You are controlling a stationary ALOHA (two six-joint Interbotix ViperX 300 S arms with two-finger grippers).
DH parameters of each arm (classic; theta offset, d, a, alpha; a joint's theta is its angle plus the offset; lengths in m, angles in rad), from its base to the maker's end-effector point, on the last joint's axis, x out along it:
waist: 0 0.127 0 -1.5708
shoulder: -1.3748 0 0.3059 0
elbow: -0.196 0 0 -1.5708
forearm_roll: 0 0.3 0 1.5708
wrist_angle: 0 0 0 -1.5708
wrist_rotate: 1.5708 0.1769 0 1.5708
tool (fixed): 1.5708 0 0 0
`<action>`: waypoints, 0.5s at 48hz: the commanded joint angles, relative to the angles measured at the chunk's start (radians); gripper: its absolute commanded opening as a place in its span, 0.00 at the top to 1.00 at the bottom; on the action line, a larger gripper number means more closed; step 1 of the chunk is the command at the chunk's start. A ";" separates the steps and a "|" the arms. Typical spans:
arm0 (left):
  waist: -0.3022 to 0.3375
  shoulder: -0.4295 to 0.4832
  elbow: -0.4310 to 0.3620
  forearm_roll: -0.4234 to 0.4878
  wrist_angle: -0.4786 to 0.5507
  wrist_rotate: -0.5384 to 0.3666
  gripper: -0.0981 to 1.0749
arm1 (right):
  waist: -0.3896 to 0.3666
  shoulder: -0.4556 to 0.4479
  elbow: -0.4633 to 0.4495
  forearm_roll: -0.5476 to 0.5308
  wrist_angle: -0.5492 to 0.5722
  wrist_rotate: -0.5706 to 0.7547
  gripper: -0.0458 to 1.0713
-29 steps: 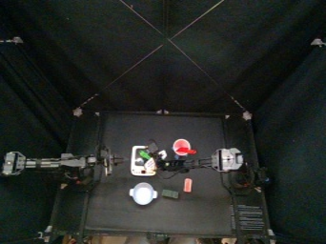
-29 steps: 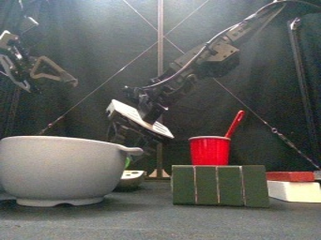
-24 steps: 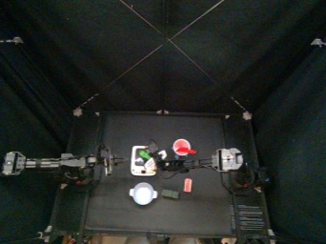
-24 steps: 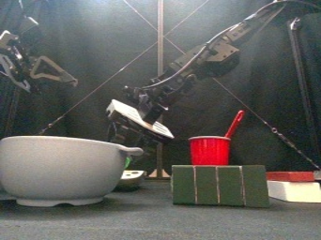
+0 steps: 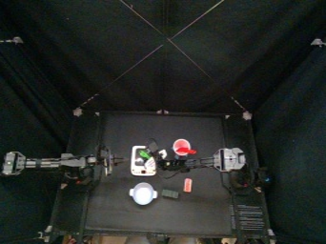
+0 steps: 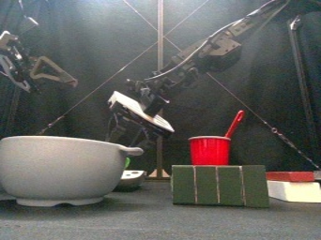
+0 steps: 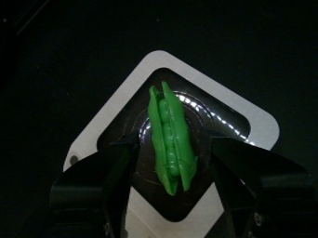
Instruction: Grab sushi roll
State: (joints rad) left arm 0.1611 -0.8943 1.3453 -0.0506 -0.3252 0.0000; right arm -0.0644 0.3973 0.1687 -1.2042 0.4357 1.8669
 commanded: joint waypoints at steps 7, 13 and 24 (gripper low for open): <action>0.002 0.003 -0.012 -0.002 -0.009 0.000 0.64 | 0.029 -0.103 0.044 -0.003 0.002 -0.002 0.18; 0.002 0.002 -0.012 -0.002 -0.009 0.000 0.64 | 0.067 -0.160 0.107 -0.014 0.003 -0.006 0.18; 0.002 0.002 -0.014 -0.002 -0.009 0.000 0.64 | 0.141 -0.268 0.227 0.012 0.005 -0.018 0.18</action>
State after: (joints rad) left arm 0.1595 -0.8943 1.3453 -0.0506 -0.3252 -0.0015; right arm 0.0537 0.2117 0.3651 -1.2057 0.4387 1.8500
